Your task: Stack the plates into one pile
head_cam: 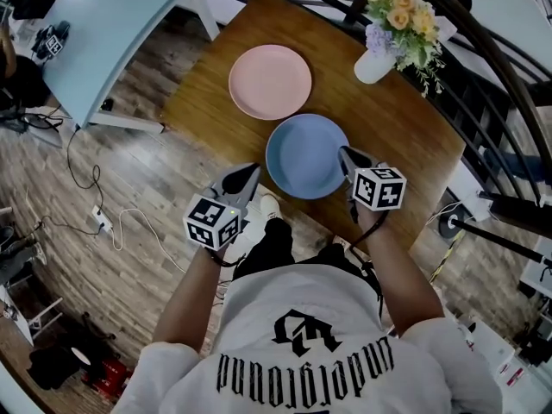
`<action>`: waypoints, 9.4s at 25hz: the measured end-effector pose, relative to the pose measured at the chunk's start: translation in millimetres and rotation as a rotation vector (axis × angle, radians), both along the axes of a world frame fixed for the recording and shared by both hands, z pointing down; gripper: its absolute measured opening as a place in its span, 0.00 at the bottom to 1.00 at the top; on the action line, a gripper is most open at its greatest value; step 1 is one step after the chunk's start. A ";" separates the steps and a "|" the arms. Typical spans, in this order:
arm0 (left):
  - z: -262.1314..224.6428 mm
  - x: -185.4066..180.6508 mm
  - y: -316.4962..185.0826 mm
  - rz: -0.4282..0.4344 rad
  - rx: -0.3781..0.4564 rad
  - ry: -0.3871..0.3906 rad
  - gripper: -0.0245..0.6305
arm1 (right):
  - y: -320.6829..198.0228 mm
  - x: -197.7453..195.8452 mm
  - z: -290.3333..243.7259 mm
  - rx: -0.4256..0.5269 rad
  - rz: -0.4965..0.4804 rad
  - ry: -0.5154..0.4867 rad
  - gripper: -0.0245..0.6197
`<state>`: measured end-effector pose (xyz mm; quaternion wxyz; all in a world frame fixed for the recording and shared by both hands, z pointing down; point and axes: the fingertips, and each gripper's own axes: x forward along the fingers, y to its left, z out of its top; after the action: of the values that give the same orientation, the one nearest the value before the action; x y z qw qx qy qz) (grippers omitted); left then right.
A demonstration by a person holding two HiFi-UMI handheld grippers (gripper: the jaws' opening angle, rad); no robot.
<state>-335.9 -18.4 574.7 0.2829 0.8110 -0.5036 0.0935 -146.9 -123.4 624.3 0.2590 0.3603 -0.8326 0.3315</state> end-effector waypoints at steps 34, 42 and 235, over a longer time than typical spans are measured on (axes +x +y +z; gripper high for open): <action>-111.3 35.0 -6.4 0.008 0.135 -0.062 0.11 | 17.5 -22.7 -125.6 0.271 -0.247 -0.084 0.04; -114.3 44.0 -13.4 -0.049 0.157 -0.100 0.11 | 12.4 -10.9 -139.0 0.315 -0.306 -0.099 0.04; 4.7 88.2 -66.1 0.275 -0.045 -0.012 0.11 | 4.7 85.1 0.1 0.027 0.091 0.073 0.18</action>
<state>-247.7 -84.6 579.4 0.2823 0.8652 -0.3873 0.1474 -61.7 -118.8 624.4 0.2691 0.4129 -0.8098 0.3182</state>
